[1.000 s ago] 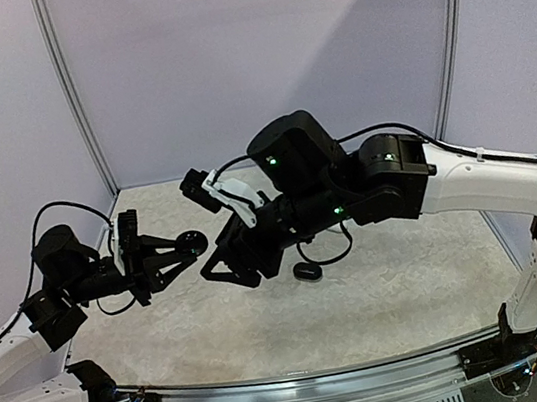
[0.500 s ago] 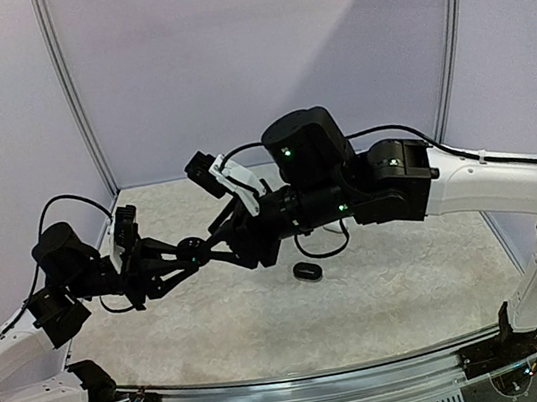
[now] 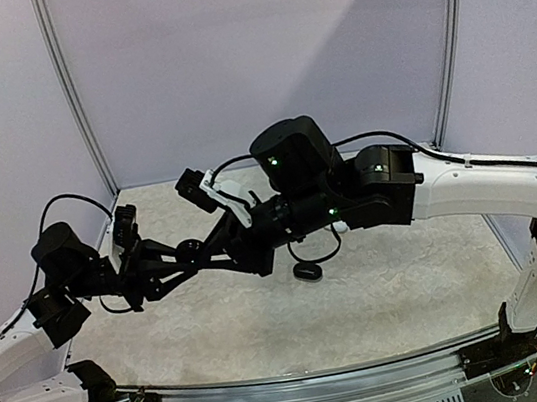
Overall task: Insert the wireless bluetooth earbuds into the charging case
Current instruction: Pass from the left arm to the right, then place the charging case with the earbuds at the corner of the board.
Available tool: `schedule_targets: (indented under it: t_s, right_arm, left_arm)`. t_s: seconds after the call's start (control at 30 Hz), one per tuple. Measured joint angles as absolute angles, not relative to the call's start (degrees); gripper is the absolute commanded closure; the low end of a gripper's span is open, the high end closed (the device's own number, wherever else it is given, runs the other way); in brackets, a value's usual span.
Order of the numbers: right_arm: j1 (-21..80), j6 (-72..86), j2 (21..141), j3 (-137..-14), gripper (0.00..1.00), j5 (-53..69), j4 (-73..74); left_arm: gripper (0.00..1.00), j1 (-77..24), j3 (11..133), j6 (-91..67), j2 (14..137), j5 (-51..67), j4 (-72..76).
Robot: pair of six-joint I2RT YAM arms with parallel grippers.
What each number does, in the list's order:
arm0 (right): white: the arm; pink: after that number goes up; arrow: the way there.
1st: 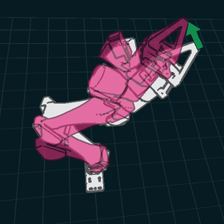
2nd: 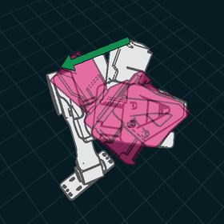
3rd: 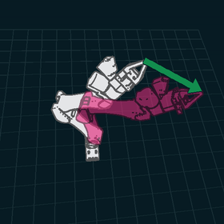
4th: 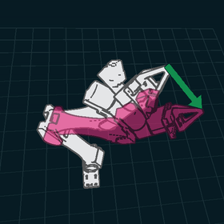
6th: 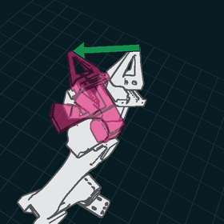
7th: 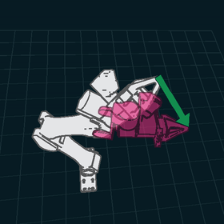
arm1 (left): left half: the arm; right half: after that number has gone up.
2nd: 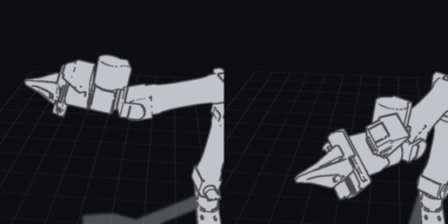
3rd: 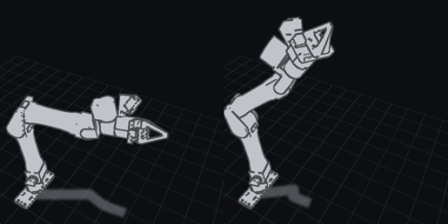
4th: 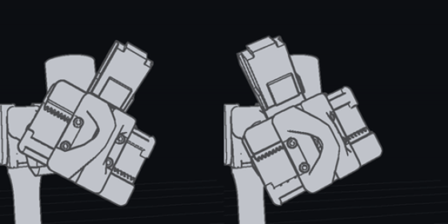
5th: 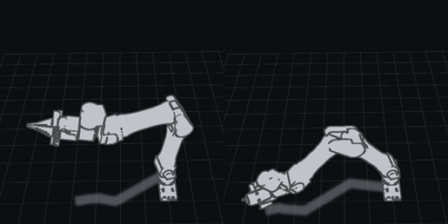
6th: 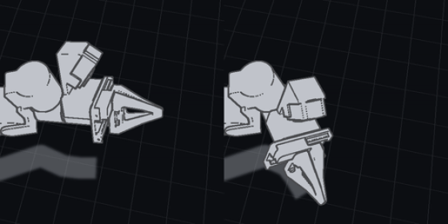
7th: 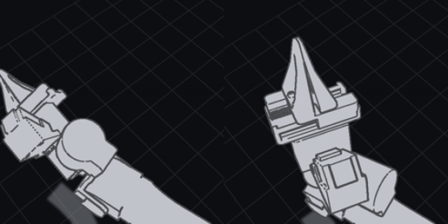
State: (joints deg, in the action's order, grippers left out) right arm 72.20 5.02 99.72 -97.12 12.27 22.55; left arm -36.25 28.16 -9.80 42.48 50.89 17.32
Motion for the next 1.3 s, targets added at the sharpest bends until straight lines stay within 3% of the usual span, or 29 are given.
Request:
schedule_targets:
  t_s: [0.03,0.17,0.2,0.37,0.6,0.8,1.0,1.07,1.2,1.3]
  right_arm:
    - [72.2,4.9,99.7,-97.1,0.96,12.6,22.6]
    - [72.0,5.1,99.7,-97.1,1.0,12.7,22.4]
    - [71.9,5.3,99.7,-97.1,1.0,12.6,22.3]
    - [70.2,8.6,99.4,-95.2,1.0,12.1,21.0]
    - [57.5,23.1,95.6,-76.8,1.0,10.7,20.0]
    - [44.4,37.4,92.3,-56.0,1.0,11.0,20.2]
    - [39.4,44.5,89.3,-44.9,1.0,14.2,17.9]
    - [38.7,45.6,89.2,-44.3,0.91,15.5,16.3]
    - [37.7,46.7,89.6,-44.1,0.53,17.3,15.3]
    - [37.4,47.0,90.2,-44.8,0.35,16.9,17.3]
  left_arm:
    - [0.92,-36.2,28.2,-9.9,42.5,50.9,17.3]
    - [0.08,-36.3,28.2,-10.0,42.5,49.8,17.4]
    - [0.02,-36.4,28.2,-9.9,42.5,48.6,17.3]
    - [0.01,-36.4,28.2,-9.3,41.7,41.3,16.3]
    - [0.01,-36.4,28.2,-7.8,40.7,23.5,9.0]
    - [0.01,-36.4,28.2,-6.0,40.0,18.2,3.5]
    - [0.01,-36.4,28.2,-5.6,39.6,16.8,1.8]
    - [0.01,-36.4,28.2,-5.5,39.6,16.6,1.8]
    - [0.01,-36.4,28.2,-5.4,39.6,16.1,1.8]
    - [0.01,-36.1,28.2,-5.3,39.6,15.8,1.7]
